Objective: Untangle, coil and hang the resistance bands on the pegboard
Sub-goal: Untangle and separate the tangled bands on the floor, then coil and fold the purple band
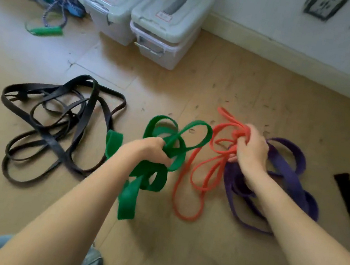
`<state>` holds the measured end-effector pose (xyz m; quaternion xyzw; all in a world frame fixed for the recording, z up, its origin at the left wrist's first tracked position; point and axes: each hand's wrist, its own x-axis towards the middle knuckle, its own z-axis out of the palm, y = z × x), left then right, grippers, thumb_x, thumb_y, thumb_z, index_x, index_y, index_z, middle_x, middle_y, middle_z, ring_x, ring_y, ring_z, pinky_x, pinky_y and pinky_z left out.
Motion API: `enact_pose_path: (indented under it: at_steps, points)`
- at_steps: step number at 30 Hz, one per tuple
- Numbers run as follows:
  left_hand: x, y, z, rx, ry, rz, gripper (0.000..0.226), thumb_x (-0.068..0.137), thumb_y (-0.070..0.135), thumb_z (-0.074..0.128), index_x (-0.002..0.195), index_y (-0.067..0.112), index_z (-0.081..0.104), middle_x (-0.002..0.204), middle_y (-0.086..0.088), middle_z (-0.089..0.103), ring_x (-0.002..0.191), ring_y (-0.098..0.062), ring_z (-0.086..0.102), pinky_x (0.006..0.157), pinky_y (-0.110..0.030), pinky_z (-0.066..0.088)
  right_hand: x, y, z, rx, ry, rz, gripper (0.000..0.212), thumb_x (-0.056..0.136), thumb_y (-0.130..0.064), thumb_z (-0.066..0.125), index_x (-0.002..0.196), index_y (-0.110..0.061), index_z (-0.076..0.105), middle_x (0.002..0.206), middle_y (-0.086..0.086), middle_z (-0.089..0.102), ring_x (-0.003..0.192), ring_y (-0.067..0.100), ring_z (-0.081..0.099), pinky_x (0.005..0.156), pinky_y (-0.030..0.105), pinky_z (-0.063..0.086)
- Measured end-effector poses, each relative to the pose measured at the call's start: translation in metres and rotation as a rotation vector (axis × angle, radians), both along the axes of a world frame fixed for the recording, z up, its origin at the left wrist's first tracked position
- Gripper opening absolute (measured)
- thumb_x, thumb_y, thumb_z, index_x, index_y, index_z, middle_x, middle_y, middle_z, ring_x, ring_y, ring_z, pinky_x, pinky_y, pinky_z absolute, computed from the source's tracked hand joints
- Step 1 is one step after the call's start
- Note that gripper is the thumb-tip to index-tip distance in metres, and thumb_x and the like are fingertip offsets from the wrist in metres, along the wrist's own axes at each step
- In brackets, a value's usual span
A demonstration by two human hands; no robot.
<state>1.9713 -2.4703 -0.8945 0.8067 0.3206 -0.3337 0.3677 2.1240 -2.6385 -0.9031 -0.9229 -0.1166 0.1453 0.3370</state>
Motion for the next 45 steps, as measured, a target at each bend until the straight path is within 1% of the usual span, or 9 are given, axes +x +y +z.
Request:
enact_pose_path:
  at_steps: [3,8,11,17,24,30,35,38,45]
  points:
    - [-0.019,-0.011,-0.029,0.232,-0.081,0.255,0.048,0.086,0.04,0.06,0.119,0.007,0.049,0.117,-0.016,0.059,0.107,-0.033,0.055,0.085,-0.034,0.043,-0.026,0.008,-0.005,-0.063,0.139,0.21,0.036,0.09,-0.012,0.046,0.126,-0.015,0.044,0.102,0.02,0.064,0.059,0.029,0.068,0.052,0.035,0.057]
    - [-0.036,-0.012,-0.034,0.598,-0.16,0.287,0.067,0.087,0.037,0.058,0.138,0.006,0.028,0.135,-0.02,0.042,0.124,-0.04,0.039,0.1,-0.05,0.036,-0.054,0.013,-0.014,-0.306,0.316,0.626,0.081,0.084,-0.047,0.06,0.147,-0.023,0.016,0.142,0.017,0.039,0.124,0.035,0.046,0.1,0.047,0.042]
    - [-0.022,-0.015,-0.026,0.714,-0.29,0.298,0.062,0.085,0.014,0.054,0.14,0.004,0.027,0.139,-0.02,0.037,0.127,-0.038,0.035,0.105,-0.046,0.027,-0.049,-0.002,-0.015,-0.224,0.249,0.648,0.072,0.088,-0.035,0.058,0.147,-0.026,0.019,0.138,0.011,0.039,0.126,0.028,0.043,0.102,0.036,0.038]
    - [0.003,-0.067,-0.028,0.614,-0.704,-0.026,0.05,0.083,0.012,0.051,0.132,0.008,0.043,0.134,-0.01,0.046,0.125,-0.027,0.041,0.101,-0.037,0.026,-0.035,-0.059,-0.019,-0.104,0.117,0.307,0.047,0.086,-0.009,0.051,0.132,-0.018,0.045,0.123,0.009,0.053,0.088,0.021,0.054,0.092,0.039,0.045]
    - [-0.015,-0.139,-0.076,0.298,-0.178,-0.393,0.057,0.093,0.038,0.045,0.143,0.023,0.023,0.141,-0.001,0.037,0.129,-0.025,0.038,0.102,-0.038,0.031,-0.042,-0.115,-0.046,-0.781,0.102,0.597,0.067,0.074,-0.05,0.068,0.128,-0.02,0.043,0.14,-0.001,0.03,0.133,0.026,0.021,0.101,0.051,0.03]
    - [-0.027,-0.136,-0.075,0.226,-0.043,-0.523,0.043,0.093,0.022,0.044,0.136,0.021,0.037,0.128,-0.004,0.055,0.118,-0.026,0.053,0.098,-0.034,0.037,-0.045,-0.109,-0.054,-0.873,-0.147,0.704,0.033,0.09,-0.012,0.051,0.122,-0.008,0.05,0.14,0.011,0.028,0.128,0.031,0.03,0.091,0.042,0.043]
    - [-0.021,-0.128,-0.049,-0.143,0.208,-0.628,0.028,0.087,0.029,0.053,0.106,0.015,0.068,0.103,-0.004,0.068,0.085,-0.014,0.059,0.078,-0.023,0.045,-0.083,-0.141,-0.055,-0.887,0.411,0.853,0.031,0.076,-0.016,0.07,0.104,-0.009,0.059,0.118,0.013,0.061,0.103,0.029,0.062,0.073,0.029,0.047]
    - [-0.025,-0.135,-0.05,-0.074,0.078,-0.615,0.026,0.087,0.031,0.053,0.102,0.015,0.067,0.107,-0.007,0.067,0.093,-0.02,0.059,0.08,-0.025,0.044,-0.097,-0.153,-0.049,-0.808,0.568,0.774,0.027,0.073,-0.024,0.073,0.093,-0.014,0.057,0.114,0.012,0.063,0.098,0.028,0.063,0.07,0.029,0.048]
    - [-0.016,-0.132,-0.049,0.326,-0.425,-0.342,0.055,0.084,0.028,0.057,0.135,0.013,0.04,0.128,-0.01,0.046,0.116,-0.031,0.045,0.096,-0.04,0.039,-0.053,-0.113,-0.02,-0.497,0.057,0.499,0.02,0.089,-0.029,0.057,0.099,-0.011,0.06,0.108,0.009,0.06,0.111,0.029,0.05,0.081,0.037,0.044]
